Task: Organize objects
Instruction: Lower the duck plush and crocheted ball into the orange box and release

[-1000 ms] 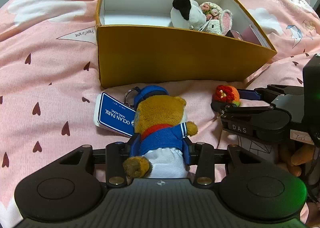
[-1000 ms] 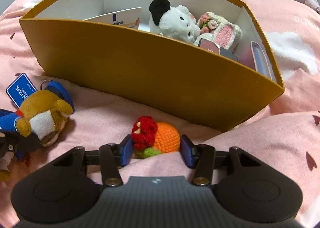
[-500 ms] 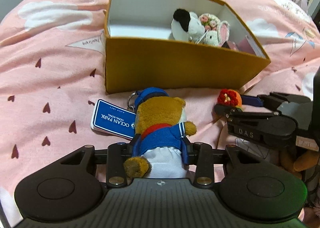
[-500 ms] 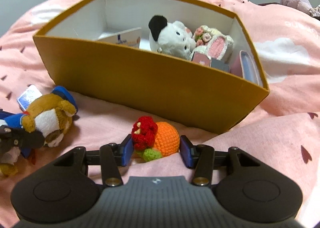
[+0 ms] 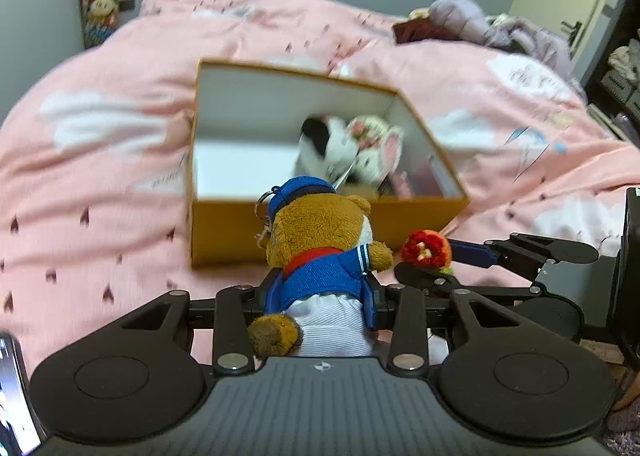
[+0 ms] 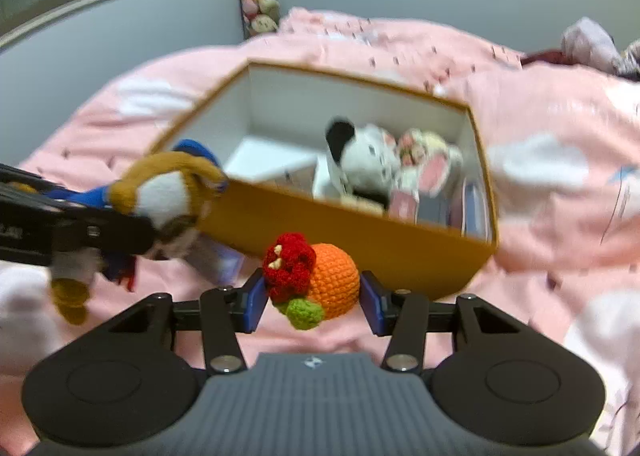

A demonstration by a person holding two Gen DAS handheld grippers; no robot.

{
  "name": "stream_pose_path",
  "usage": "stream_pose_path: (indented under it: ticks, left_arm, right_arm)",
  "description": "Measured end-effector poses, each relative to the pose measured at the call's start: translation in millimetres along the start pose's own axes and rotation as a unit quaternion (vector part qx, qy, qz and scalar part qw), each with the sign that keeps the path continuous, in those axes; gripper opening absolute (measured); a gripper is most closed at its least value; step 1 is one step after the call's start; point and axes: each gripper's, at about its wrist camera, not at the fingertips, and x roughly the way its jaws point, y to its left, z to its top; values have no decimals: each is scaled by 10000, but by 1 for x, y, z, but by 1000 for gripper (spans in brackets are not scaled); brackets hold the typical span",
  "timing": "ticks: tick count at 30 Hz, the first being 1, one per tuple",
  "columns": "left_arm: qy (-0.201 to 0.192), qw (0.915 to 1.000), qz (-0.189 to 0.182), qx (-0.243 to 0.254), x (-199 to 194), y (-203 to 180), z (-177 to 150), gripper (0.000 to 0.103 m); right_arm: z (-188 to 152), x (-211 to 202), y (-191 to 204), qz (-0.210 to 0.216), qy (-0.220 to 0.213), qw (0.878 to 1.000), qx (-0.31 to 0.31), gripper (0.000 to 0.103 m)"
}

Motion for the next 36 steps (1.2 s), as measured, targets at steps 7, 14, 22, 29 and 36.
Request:
stream_pose_path:
  ticks: [7,14,22,29,36]
  left_arm:
    - [-407,9990,-127,125,-13,-4,35,44]
    - [-848,9963,12,122,-15,4,75,44]
    - [-803,9962,-264,-200,19,33,118,44]
    - [39,9988,-172,-457,95,55,115,44]
    - [549,9972,-242,-456,138,49,98,44]
  right_arm:
    - [38,-31,-4,291,-603,9976,-192,51]
    - [88,-28,-9,393,-1063,9933,-209,51]
    - [142,15,-43,903,-1004,9894,531,51]
    - [142,74,-59,1206,-325,9874,970,51]
    - [123,106,-73,1149,155,9837,1377,51]
